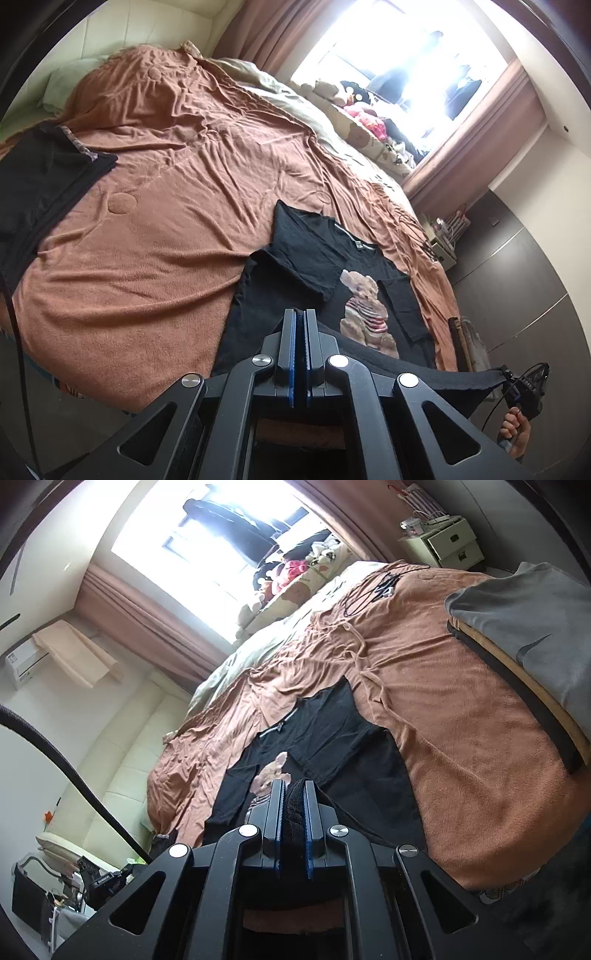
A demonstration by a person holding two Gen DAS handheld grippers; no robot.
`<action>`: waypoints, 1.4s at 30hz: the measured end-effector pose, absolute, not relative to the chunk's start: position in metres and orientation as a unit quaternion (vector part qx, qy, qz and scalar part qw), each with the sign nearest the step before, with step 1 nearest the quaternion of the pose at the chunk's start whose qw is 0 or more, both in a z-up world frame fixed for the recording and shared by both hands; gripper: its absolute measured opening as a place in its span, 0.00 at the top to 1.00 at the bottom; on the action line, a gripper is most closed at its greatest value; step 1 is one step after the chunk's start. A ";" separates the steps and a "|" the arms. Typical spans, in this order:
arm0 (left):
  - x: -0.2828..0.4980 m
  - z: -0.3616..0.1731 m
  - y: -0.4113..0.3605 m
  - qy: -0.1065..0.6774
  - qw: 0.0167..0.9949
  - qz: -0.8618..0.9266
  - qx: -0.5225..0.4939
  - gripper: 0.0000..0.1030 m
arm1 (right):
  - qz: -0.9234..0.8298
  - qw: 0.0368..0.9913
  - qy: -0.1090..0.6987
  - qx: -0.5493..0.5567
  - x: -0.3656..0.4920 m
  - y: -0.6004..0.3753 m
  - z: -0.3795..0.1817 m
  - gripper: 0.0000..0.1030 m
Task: Fold small clothes
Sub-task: 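Lift the hem with both tools and fold it toward the collar, then lower the folded hem onto the shirt and open both tools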
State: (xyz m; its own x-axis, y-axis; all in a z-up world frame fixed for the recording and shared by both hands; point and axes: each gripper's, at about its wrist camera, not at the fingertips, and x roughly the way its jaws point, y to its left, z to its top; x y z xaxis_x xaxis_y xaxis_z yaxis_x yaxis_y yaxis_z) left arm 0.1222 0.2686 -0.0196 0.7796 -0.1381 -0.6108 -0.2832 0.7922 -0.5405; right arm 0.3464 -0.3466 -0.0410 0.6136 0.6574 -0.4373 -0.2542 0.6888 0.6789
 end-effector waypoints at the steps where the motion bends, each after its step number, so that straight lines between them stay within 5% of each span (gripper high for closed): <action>1: 0.130 -0.024 0.271 0.336 0.885 0.044 -0.319 0.97 | 0.266 0.848 0.355 0.289 0.356 -0.342 -0.044 0.94; 20: 0.250 -0.122 0.305 0.440 0.835 0.107 -0.314 0.94 | 0.200 0.803 0.457 0.328 0.501 -0.286 -0.129 0.88; 25: 0.251 -0.125 0.304 0.447 0.837 0.115 -0.294 0.75 | 0.204 0.811 0.440 0.327 0.500 -0.281 -0.125 0.41; 42: 0.231 -0.128 0.252 0.520 0.834 0.069 -0.171 0.69 | 0.233 0.836 0.481 0.128 0.441 -0.247 -0.094 0.40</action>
State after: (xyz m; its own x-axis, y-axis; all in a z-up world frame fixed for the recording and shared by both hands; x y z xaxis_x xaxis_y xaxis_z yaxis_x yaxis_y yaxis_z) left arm 0.2306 0.2521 -0.1278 0.4505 -0.0627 -0.8906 -0.2936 0.9317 -0.2141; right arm 0.4406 -0.2474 -0.0941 0.4291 0.5128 -0.7436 -0.2664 0.8585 0.4383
